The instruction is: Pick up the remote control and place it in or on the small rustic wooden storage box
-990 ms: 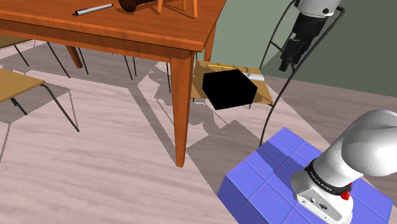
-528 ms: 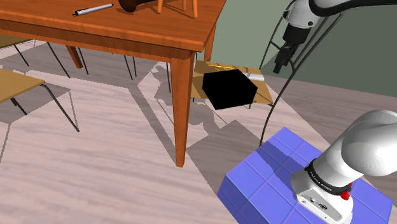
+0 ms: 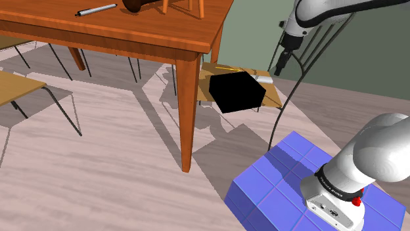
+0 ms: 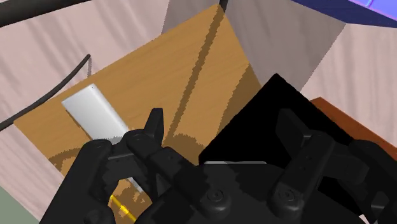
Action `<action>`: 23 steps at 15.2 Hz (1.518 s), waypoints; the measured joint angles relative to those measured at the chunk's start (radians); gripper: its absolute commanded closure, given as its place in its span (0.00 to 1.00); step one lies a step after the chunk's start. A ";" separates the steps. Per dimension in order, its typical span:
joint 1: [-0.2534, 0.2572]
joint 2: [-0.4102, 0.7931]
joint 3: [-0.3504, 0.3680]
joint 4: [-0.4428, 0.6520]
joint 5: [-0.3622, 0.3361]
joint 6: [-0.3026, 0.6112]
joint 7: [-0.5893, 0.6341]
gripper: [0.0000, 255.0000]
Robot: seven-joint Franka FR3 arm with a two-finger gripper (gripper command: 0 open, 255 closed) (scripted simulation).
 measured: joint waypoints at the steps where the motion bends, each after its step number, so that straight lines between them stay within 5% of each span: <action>1: 0.005 0.034 -0.013 0.021 0.006 0.013 -0.031 0.00; 9: 0.015 0.348 -0.113 0.193 0.117 0.149 -0.324 0.00; 16: -0.042 0.662 -0.108 0.459 0.273 0.170 -0.572 0.00; 23: -0.060 0.741 -0.090 0.472 0.312 0.230 -0.616 0.00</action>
